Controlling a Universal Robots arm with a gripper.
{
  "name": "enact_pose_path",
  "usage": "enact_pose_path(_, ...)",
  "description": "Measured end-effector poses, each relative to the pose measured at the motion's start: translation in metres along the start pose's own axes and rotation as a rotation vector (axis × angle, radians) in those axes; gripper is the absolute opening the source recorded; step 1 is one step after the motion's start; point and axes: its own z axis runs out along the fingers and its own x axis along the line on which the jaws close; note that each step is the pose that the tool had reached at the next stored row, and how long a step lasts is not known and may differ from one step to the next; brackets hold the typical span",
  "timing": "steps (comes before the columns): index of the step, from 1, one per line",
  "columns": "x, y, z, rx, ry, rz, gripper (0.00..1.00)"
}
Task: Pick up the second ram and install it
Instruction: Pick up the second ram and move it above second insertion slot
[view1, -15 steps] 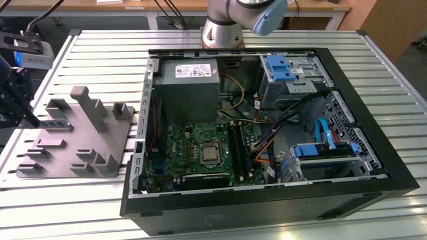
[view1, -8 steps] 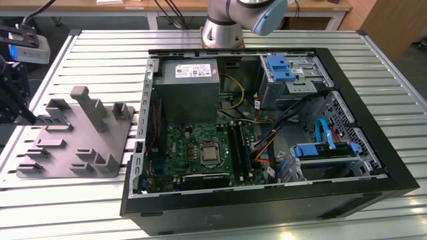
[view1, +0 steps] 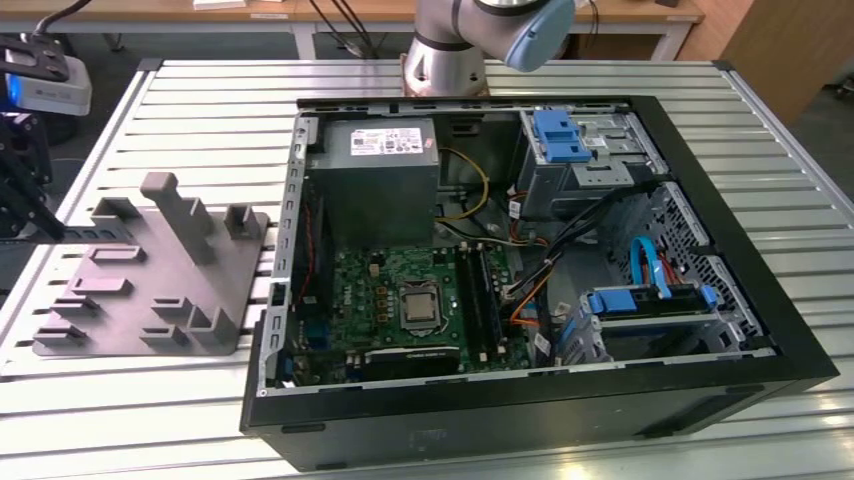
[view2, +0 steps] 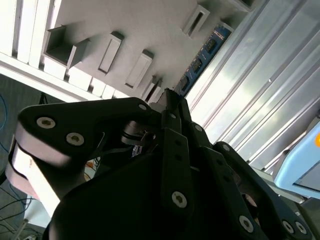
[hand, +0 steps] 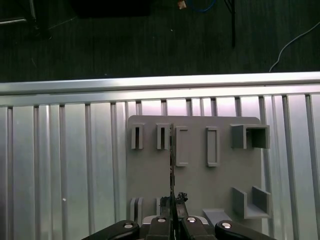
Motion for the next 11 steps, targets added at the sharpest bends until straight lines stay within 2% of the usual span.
enact_pose_path(11,-0.0004,0.0005,-0.0101,0.0,0.0,0.0,0.14)
